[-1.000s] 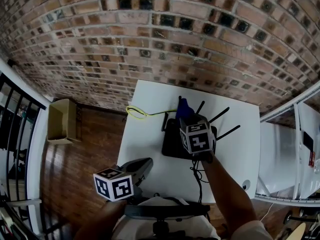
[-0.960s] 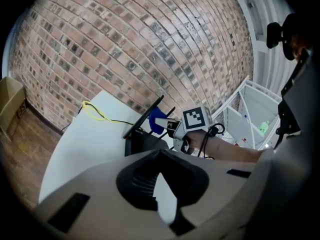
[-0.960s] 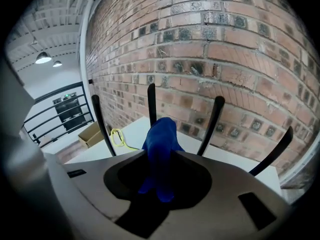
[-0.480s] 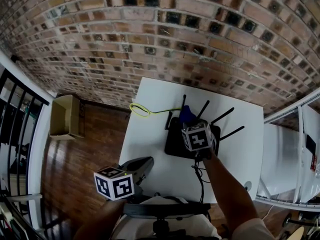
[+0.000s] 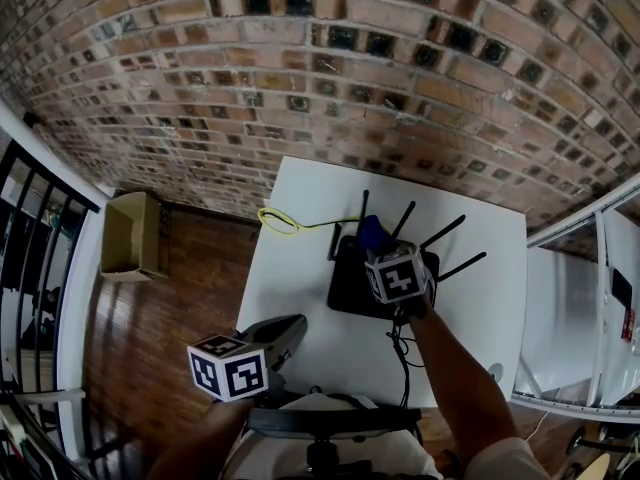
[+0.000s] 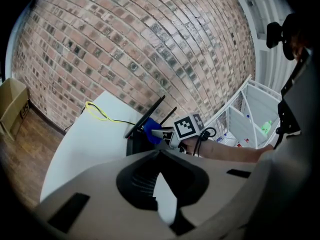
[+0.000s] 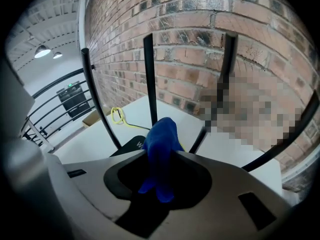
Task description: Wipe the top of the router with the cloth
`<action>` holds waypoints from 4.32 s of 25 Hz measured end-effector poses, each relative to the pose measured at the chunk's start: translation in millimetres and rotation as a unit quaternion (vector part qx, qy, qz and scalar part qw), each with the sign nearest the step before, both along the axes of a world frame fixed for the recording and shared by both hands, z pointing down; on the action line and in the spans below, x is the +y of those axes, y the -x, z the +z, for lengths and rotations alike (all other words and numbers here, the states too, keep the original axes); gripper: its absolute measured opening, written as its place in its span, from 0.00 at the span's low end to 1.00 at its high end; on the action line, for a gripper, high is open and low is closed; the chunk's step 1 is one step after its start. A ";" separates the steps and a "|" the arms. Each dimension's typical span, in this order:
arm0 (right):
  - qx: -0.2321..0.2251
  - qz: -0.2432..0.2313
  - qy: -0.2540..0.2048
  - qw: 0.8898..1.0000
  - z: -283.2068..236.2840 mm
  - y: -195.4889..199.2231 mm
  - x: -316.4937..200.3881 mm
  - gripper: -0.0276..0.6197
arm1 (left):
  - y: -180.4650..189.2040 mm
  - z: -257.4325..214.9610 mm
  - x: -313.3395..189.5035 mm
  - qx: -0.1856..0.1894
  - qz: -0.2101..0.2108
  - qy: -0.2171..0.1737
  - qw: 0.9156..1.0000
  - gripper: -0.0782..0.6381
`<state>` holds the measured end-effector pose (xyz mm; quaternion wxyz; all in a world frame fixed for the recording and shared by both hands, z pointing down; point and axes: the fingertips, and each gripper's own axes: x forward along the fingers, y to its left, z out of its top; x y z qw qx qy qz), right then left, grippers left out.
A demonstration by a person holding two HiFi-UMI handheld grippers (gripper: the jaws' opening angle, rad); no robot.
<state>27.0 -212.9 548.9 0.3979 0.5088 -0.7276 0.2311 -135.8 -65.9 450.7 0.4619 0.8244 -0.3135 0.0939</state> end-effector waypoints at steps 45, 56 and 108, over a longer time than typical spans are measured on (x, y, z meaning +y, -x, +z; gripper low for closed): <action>-0.033 -0.325 -0.089 0.941 -57.5 66.7 17.0 0.24 | -8.2 -1.7 8.4 -0.004 -0.012 -0.001 1.000 0.15; 0.002 -0.259 -0.014 0.966 5.5 60.6 31.5 0.24 | -8.5 0.9 12.7 -0.001 -0.010 0.006 1.000 0.15; -0.119 -0.099 0.035 0.987 -15.7 93.5 50.3 0.24 | -5.1 5.1 6.2 0.005 0.021 0.007 1.000 0.15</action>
